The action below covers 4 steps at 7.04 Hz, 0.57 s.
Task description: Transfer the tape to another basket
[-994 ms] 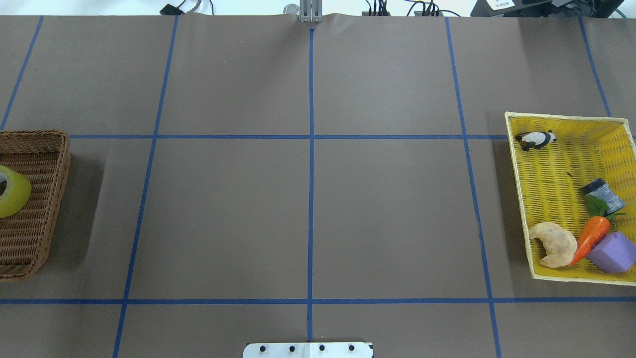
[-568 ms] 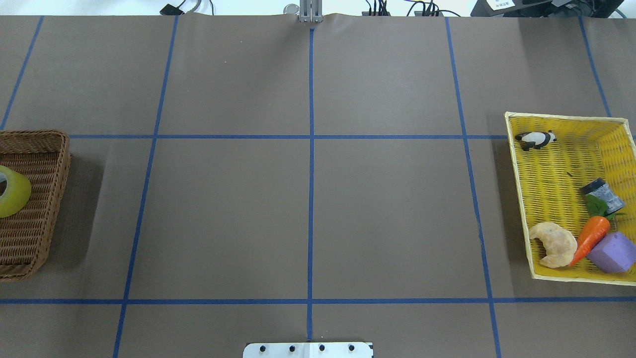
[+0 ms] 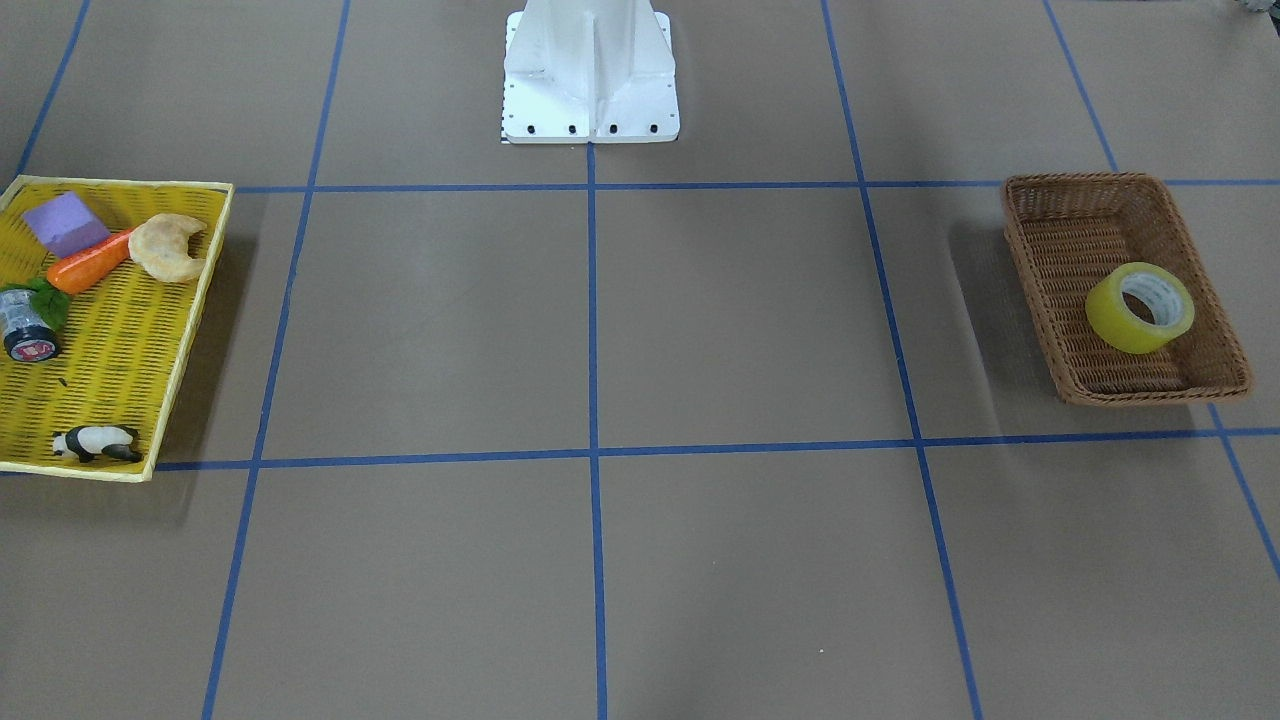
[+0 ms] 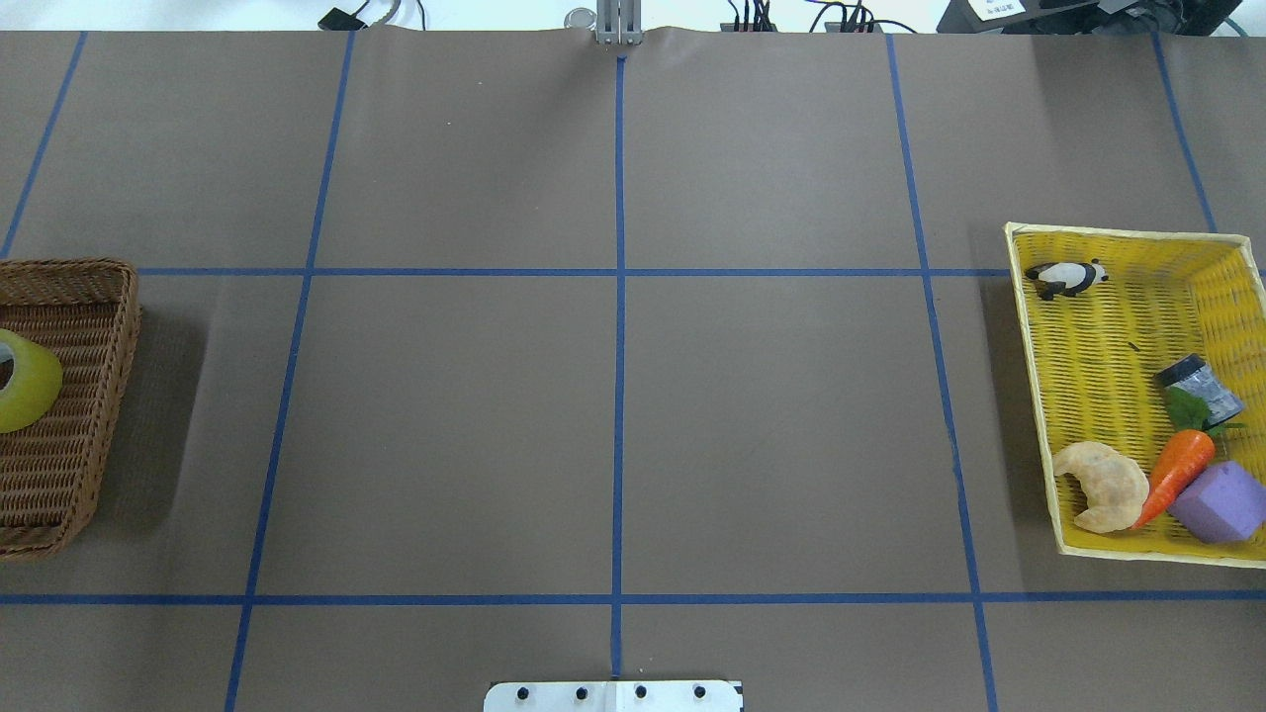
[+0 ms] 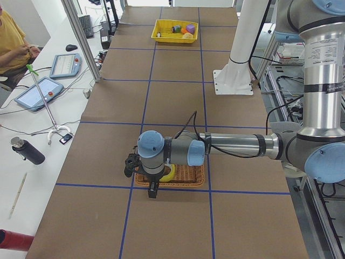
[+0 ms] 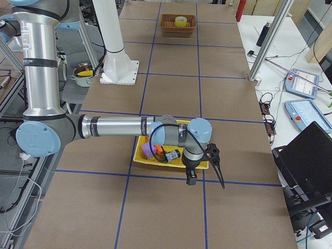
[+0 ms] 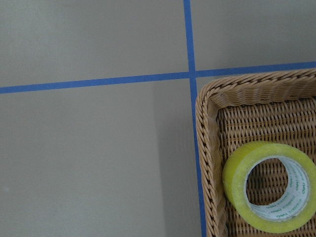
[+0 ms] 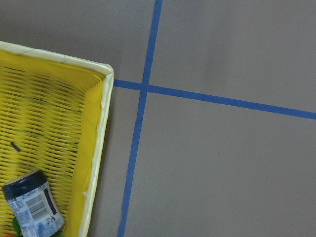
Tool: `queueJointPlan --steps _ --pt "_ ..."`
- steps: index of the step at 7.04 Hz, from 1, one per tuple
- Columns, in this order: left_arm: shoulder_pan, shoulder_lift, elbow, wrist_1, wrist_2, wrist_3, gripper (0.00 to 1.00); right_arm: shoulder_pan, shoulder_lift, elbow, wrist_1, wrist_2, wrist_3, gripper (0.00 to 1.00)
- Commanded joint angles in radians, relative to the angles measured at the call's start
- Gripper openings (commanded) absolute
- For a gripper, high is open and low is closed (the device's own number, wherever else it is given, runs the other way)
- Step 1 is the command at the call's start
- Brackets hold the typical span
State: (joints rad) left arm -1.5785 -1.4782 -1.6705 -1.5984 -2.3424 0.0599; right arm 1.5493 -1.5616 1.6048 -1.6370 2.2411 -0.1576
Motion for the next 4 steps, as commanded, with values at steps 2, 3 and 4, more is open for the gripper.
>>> queueJointPlan --steps 2,3,4 --pt "0.000 0.007 -0.002 0.000 0.000 0.000 0.99 0.000 0.000 -0.009 0.016 0.000 0.001 1.00" --pt "0.000 0.007 -0.002 0.000 0.000 0.000 0.99 0.000 0.000 -0.009 0.016 0.002 0.001 1.00" --pt "0.000 0.012 -0.002 0.000 0.000 0.000 0.99 0.000 0.000 -0.008 0.016 0.003 0.001 1.00"
